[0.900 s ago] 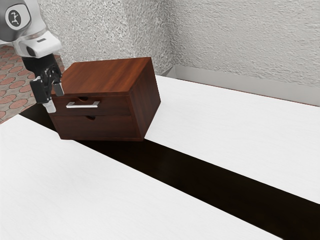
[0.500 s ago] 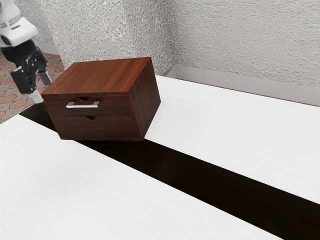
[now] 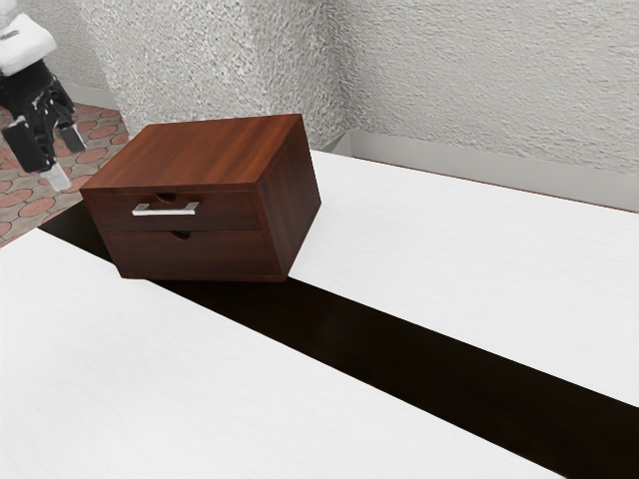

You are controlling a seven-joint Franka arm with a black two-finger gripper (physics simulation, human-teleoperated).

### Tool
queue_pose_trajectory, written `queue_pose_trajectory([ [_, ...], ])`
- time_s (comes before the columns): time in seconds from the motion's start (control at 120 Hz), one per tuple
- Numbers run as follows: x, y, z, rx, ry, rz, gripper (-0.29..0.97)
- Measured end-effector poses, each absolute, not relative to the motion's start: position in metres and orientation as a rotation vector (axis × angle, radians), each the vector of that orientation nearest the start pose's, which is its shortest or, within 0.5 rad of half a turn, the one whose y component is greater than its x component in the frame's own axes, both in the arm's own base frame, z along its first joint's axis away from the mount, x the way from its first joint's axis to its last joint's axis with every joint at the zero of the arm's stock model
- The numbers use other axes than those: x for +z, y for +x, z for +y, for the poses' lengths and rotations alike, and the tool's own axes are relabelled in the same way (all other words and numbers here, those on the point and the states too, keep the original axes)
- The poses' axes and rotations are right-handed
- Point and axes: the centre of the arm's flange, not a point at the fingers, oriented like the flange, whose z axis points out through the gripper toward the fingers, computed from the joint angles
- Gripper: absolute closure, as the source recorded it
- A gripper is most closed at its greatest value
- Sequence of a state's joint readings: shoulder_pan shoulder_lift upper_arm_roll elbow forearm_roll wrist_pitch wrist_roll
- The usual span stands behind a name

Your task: Pull the drawer handle with one arm to open the drawer

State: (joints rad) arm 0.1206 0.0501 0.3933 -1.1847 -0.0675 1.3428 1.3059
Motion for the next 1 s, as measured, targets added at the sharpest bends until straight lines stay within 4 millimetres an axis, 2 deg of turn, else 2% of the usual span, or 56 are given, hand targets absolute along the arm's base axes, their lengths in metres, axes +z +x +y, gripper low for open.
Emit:
queue_pose_trajectory([
  [0.175,0.743,0.496,0.209,-0.09,-2.78,1.301,0.0],
  [0.258,0.737,0.495,0.195,-0.038,-2.752,1.332,0.0],
  [0.375,0.716,0.485,0.181,0.022,-2.722,1.386,0.0],
  [0.425,0.7,0.481,0.187,0.05,-2.723,1.377,0.0],
  [0.55,0.674,0.47,0.226,0.093,-2.73,1.272,0.0],
  [0.667,0.662,0.476,0.232,0.109,-2.677,1.254,0.0],
  [0.867,0.651,0.482,0.24,0.089,-2.588,1.234,0.0],
  [1.0,0.654,0.469,0.261,0.06,-2.568,1.176,0.0],
])
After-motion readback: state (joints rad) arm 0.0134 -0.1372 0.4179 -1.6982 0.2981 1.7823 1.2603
